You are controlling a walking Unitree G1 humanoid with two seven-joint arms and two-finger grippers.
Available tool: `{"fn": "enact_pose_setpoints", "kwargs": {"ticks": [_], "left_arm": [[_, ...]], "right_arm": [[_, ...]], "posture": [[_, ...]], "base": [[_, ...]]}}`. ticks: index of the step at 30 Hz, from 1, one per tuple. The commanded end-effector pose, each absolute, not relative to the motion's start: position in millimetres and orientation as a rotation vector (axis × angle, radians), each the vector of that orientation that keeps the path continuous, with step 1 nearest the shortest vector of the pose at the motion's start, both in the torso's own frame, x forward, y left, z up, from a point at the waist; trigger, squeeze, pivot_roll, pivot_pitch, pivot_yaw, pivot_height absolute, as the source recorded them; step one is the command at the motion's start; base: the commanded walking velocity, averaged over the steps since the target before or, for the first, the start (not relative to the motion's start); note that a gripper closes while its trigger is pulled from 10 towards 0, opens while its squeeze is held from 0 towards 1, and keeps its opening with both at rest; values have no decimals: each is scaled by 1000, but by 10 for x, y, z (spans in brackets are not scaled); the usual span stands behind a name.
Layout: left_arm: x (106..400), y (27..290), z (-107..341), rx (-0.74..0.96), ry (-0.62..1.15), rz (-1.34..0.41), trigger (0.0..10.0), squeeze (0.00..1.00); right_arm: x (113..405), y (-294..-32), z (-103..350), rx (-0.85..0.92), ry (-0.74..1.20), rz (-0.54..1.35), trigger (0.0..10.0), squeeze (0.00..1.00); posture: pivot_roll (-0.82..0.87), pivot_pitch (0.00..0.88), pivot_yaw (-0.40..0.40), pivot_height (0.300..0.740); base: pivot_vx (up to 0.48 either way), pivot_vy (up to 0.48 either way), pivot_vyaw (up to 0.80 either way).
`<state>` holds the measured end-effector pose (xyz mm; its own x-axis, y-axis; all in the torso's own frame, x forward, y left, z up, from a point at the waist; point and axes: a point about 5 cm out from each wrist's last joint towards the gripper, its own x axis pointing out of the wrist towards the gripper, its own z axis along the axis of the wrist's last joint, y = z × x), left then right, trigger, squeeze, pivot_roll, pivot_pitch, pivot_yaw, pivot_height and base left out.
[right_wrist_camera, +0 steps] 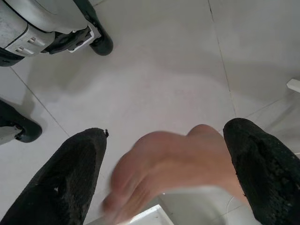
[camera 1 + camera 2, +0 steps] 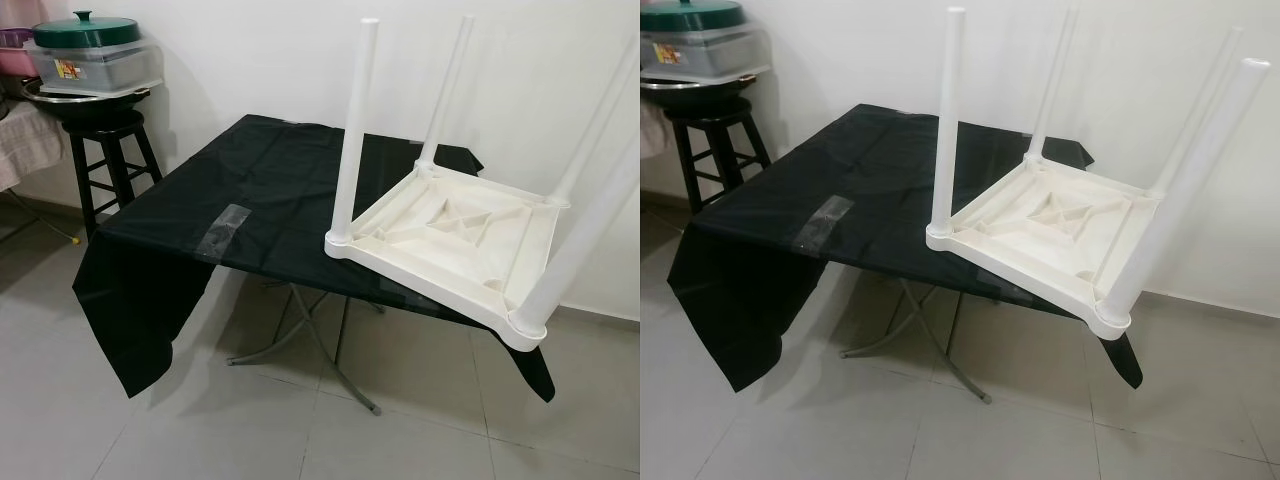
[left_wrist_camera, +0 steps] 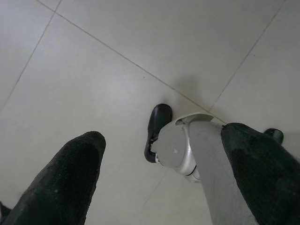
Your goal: Building children table
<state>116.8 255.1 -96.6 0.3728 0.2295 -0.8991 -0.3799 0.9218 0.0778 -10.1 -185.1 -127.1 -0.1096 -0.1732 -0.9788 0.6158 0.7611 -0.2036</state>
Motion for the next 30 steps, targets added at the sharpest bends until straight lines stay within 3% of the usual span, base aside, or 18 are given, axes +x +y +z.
{"fn": "enact_pose_setpoints", "kwargs": {"ticks": [1, 17, 30], "left_arm": [[1171, 2616, -945, -142, 1122, 397, 10000, 0], [1149, 2775, -897, -132, 1114, 410, 10000, 0], [1190, 2653, -928, -146, 1115, 402, 10000, 0]], "right_arm": [[1924, -2239, -751, -244, 1083, -130, 10000, 0], [1963, -2201, -739, -231, 1080, -135, 10000, 0], [1986, -2183, -732, -242, 1078, -122, 10000, 0]], "posture": [[41, 0, -57, 740], [41, 0, -47, 740], [54, 0, -54, 740]], "base": [[0, 0, 0], [0, 0, 0], [0, 0, 0]]}}
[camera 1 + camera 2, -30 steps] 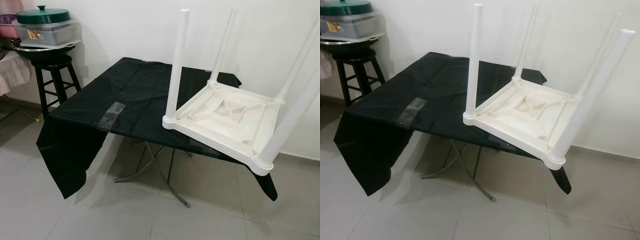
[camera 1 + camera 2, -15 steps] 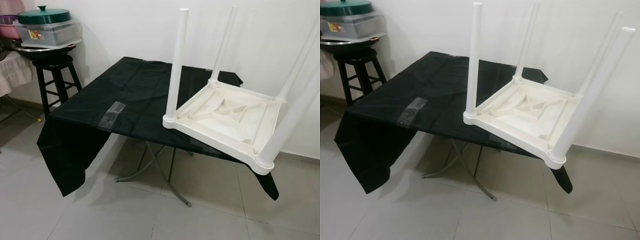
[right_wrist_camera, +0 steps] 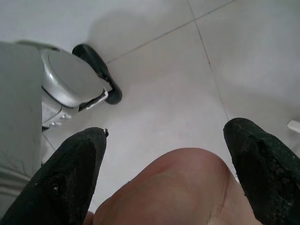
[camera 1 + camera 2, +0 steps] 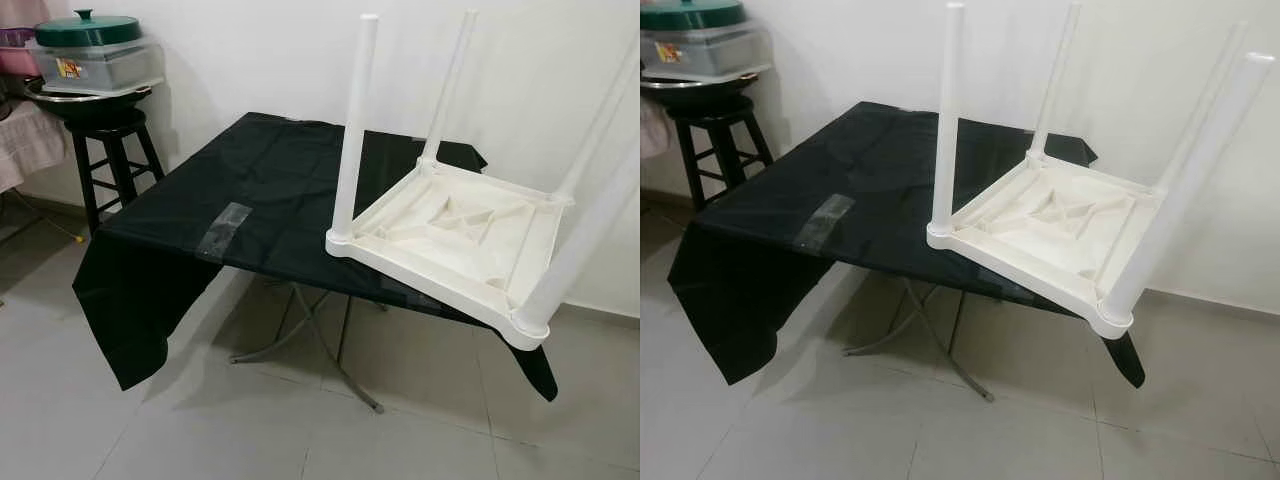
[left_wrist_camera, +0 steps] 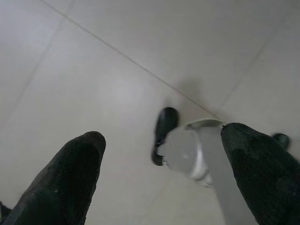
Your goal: Building children table
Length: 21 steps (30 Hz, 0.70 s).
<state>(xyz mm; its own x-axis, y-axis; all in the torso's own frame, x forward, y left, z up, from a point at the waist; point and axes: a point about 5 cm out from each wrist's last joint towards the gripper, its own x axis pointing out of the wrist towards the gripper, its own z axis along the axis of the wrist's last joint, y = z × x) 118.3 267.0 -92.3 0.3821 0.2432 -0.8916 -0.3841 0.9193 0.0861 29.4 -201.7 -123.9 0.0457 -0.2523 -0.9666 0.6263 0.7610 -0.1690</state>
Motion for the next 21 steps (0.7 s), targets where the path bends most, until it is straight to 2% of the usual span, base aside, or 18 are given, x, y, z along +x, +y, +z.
{"fn": "enact_pose_setpoints", "kwargs": {"ticks": [1, 21], "left_arm": [[1196, 2649, -928, -147, 1113, 402, 10000, 0], [1177, 2650, -932, -158, 1113, 410, 10000, 0]], "right_arm": [[1988, -2183, -731, -245, 1078, -120, 10000, 0], [2001, -2162, -729, -260, 1072, -99, 10000, 0]], "posture": [[60, 0, -58, 740], [68, 0, -62, 740]], "base": [[0, 0, 0], [0, 0, 0]]}}
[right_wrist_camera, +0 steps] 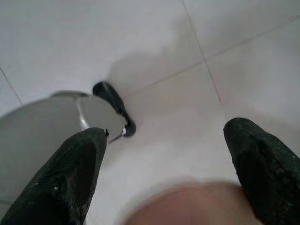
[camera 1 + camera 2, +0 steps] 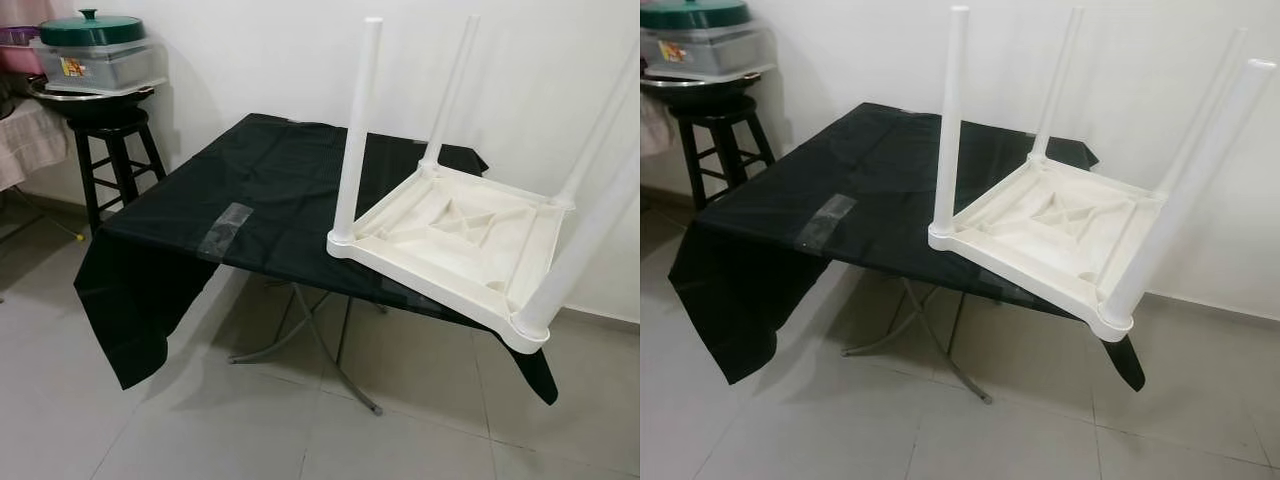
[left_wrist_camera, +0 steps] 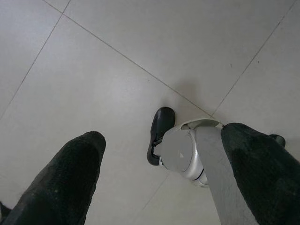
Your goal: Building children table
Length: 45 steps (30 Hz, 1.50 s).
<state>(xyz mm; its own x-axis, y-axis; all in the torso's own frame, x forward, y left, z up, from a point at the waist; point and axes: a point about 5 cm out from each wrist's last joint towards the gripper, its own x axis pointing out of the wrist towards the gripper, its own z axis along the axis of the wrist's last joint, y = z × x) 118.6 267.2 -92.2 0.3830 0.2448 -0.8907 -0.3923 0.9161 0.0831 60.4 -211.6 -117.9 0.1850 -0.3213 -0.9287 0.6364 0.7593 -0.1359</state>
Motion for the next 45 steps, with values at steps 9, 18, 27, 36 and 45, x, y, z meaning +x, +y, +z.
{"fn": "enact_pose_setpoints", "kwargs": {"ticks": [9, 18, 27, 36, 45], "left_arm": [[1244, 2613, -924, -150, 1109, 386, 10000, 0], [1254, 2643, -912, -146, 1107, 384, 10000, 0], [1169, 2676, -927, -138, 1129, 394, 10000, 0], [1175, 2669, -929, -129, 1139, 391, 10000, 0], [1192, 2658, -926, -131, 1131, 384, 10000, 0]], "right_arm": [[2019, -2166, -718, -241, 1065, -119, 10000, 0], [2031, -2176, -710, -239, 1062, -121, 10000, 0], [2012, -2191, -717, -249, 1070, -113, 10000, 0], [2012, -2194, -716, -256, 1073, -105, 10000, 0], [2010, -2210, -714, -259, 1079, -108, 10000, 0]], "posture": [[46, 0, -45, 740], [52, 0, -46, 740], [70, 0, -60, 740], [62, 0, -57, 740], [69, 0, -65, 740]], "base": [[0, 0, 0], [0, 0, 0], [0, 0, 0], [0, 0, 0], [0, 0, 0]]}}
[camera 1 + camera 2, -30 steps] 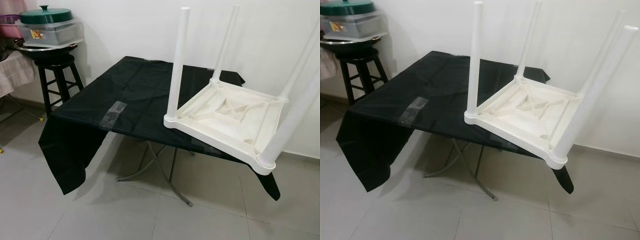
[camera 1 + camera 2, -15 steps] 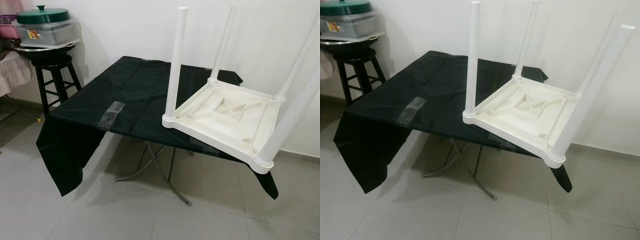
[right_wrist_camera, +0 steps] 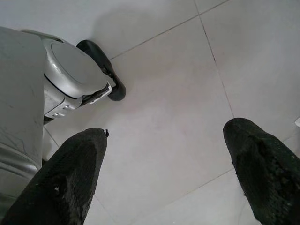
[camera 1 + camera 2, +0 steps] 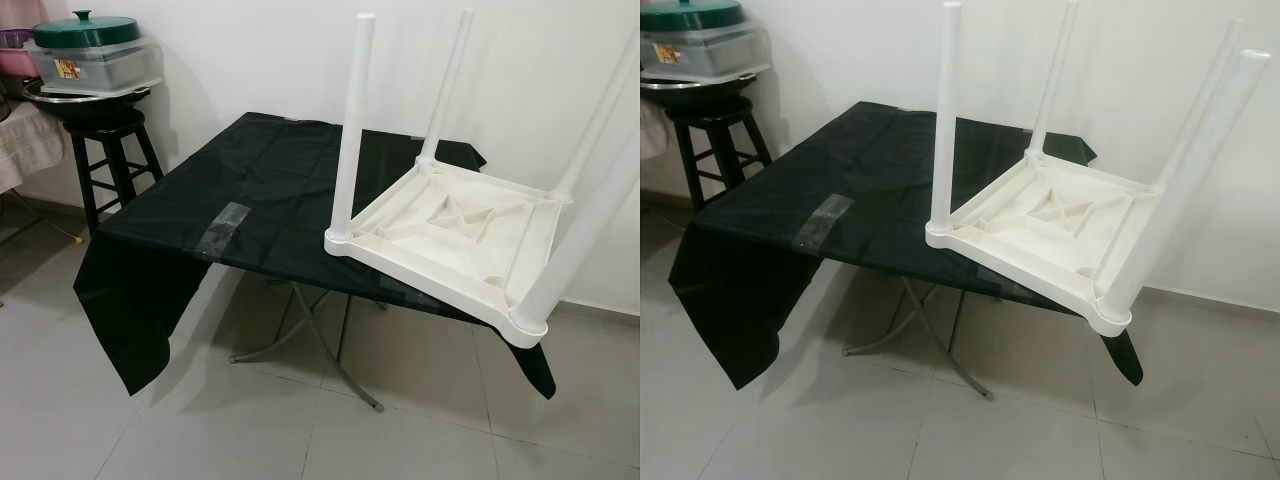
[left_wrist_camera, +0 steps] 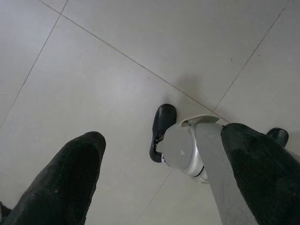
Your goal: Building children table
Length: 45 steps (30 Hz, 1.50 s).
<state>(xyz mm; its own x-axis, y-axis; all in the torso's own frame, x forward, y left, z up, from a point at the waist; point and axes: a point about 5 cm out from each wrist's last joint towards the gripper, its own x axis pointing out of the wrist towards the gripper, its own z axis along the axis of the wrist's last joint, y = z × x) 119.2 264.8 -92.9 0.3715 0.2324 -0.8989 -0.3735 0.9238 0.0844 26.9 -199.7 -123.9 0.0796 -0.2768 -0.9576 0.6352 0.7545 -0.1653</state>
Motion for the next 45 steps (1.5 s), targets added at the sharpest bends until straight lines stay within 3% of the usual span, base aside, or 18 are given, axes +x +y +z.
{"fn": "enact_pose_setpoints", "kwargs": {"ticks": [1, 45], "left_arm": [[1194, 2657, -926, -131, 1130, 384, 10000, 0], [1241, 2609, -927, -111, 1136, 346, 10000, 0]], "right_arm": [[2015, -2212, -711, -261, 1079, -106, 10000, 0], [2065, -2257, -672, -290, 1071, -98, 10000, 0]], "posture": [[71, 0, -69, 740], [79, 0, -80, 740]], "base": [[0, 0, 0], [0, 0, 0]]}}
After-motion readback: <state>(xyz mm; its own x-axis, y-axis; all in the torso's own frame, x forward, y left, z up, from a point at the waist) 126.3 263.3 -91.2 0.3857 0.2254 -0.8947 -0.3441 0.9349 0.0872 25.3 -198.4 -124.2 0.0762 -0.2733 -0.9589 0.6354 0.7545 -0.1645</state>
